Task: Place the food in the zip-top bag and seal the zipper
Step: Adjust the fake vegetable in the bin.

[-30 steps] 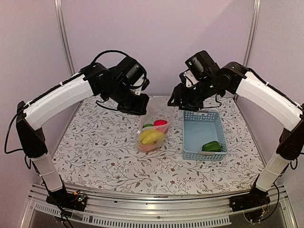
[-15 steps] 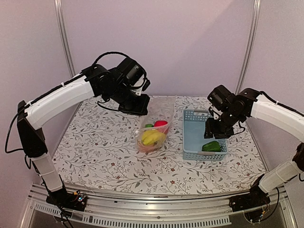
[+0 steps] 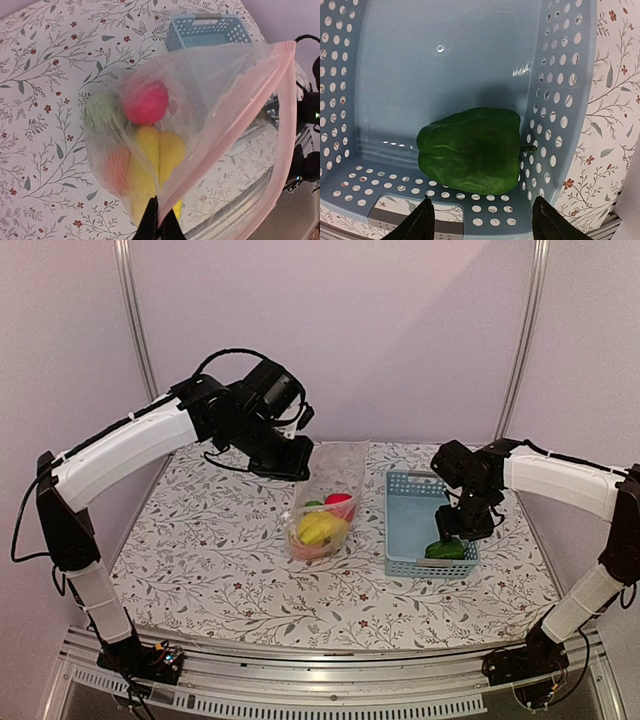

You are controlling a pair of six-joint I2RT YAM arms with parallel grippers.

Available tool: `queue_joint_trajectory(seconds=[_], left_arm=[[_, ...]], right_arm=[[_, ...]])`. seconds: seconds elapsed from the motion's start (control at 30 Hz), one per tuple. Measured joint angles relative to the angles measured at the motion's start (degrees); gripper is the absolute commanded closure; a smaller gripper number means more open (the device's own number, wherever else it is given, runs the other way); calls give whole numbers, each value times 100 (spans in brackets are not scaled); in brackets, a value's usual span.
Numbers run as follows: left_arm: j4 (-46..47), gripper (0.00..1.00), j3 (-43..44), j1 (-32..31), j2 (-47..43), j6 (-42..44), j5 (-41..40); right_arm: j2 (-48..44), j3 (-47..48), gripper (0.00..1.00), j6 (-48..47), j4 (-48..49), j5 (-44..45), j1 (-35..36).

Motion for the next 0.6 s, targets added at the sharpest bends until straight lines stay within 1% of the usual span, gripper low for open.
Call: queue_joint_trajectory(seconds=[0.3, 0.47, 0.6], left_arm=[[0, 100, 0, 85, 0, 22, 17], [2, 100, 2, 120, 0, 24, 26], [0, 100, 15, 149, 0, 35, 55]], right_arm=[[627, 72, 29, -363, 212, 2, -70], [981, 127, 29, -450, 282, -24, -109], [1064, 203, 29, -450, 304, -59, -111]])
